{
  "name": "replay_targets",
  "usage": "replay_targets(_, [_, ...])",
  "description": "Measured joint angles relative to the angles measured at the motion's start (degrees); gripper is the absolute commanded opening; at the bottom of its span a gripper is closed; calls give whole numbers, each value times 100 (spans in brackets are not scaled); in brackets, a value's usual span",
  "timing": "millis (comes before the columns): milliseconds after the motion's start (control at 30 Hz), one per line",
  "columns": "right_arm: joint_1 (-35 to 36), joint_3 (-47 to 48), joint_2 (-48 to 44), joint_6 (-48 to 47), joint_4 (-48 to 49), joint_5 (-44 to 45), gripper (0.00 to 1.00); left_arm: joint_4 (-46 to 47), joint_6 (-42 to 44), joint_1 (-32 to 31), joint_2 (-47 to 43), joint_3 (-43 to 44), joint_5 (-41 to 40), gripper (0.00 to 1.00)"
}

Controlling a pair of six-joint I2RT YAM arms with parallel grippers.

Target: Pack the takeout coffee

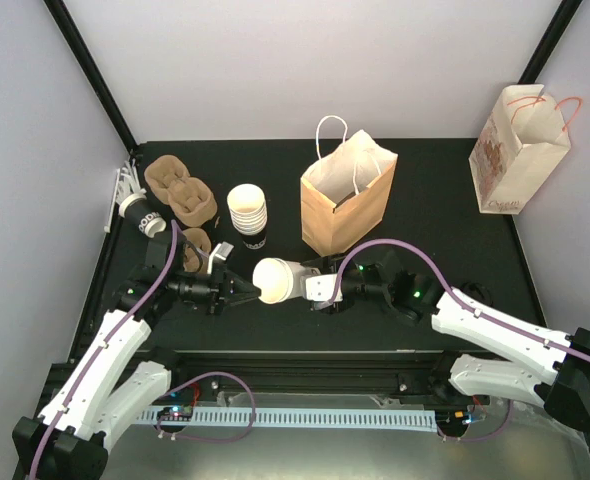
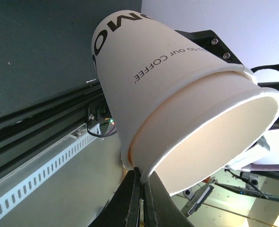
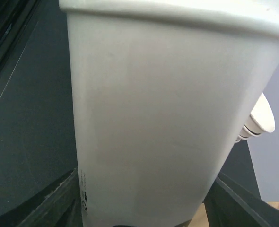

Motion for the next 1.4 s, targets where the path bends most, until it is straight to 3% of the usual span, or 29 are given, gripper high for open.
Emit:
replay_targets(200, [0,-85,2,15,127,4,53,7,-83,0,-44,-11,-4,2])
replay_targets(1067, [120,-446,-107,-33,726,326,55,-55,-208,63,-275,-11,-37,2])
replay_targets(1400, [57,-450,-164,-96,903,450,55,363,-562,249,-278,-11,59,2])
